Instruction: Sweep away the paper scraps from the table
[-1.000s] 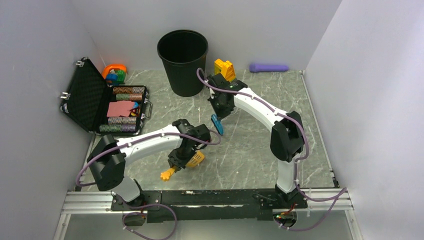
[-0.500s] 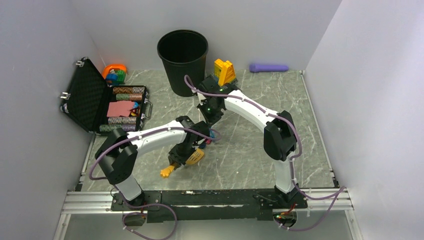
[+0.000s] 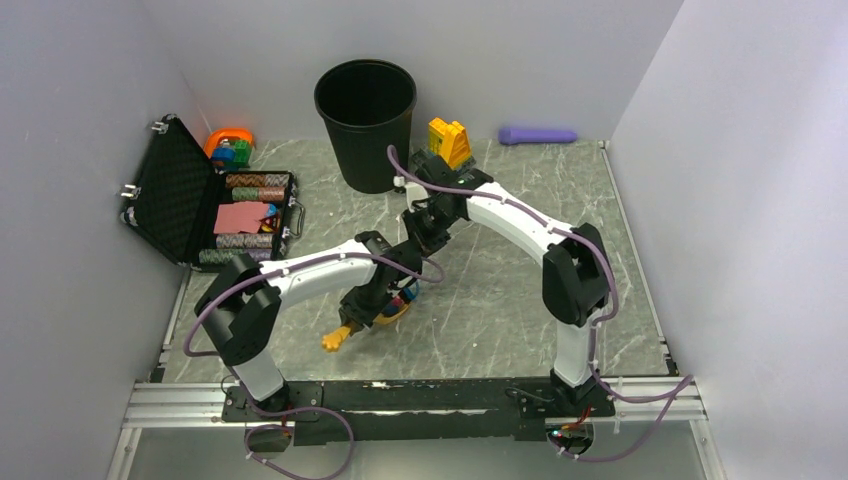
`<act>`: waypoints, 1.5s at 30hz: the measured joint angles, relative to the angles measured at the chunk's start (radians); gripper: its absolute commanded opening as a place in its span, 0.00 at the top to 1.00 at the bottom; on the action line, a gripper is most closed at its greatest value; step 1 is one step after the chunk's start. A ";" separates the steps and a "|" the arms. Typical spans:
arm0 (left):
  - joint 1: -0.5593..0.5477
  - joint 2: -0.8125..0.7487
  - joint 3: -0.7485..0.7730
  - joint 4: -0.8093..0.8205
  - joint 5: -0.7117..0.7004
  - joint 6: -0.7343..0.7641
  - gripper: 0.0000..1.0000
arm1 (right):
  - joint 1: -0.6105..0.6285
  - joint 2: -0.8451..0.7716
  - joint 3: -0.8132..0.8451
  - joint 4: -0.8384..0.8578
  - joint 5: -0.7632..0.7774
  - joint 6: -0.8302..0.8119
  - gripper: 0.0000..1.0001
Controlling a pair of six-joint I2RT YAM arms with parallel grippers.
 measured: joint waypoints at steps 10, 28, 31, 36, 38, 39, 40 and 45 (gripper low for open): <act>-0.014 -0.101 -0.057 0.129 -0.064 -0.052 1.00 | -0.040 -0.173 -0.078 -0.003 0.144 0.061 1.00; 0.055 -0.100 0.337 0.148 -0.183 -0.029 1.00 | -0.147 -0.801 -0.457 0.149 0.652 0.255 1.00; 0.103 -0.053 0.484 0.134 -0.175 0.009 1.00 | -0.149 -0.820 -0.460 0.150 0.683 0.262 1.00; 0.184 0.016 0.708 0.119 -0.121 0.062 1.00 | -0.150 -0.822 -0.460 0.150 0.702 0.263 1.00; 0.224 0.044 0.788 0.116 -0.069 0.076 1.00 | -0.150 -0.822 -0.461 0.151 0.701 0.267 1.00; 0.251 0.062 0.832 0.117 -0.030 0.081 1.00 | -0.150 -0.824 -0.462 0.152 0.701 0.270 1.00; 0.281 0.079 0.872 0.120 0.007 0.083 1.00 | -0.150 -0.825 -0.464 0.153 0.699 0.271 1.00; 0.467 0.130 0.975 0.177 0.278 0.044 1.00 | -0.150 -0.827 -0.467 0.152 0.690 0.282 1.00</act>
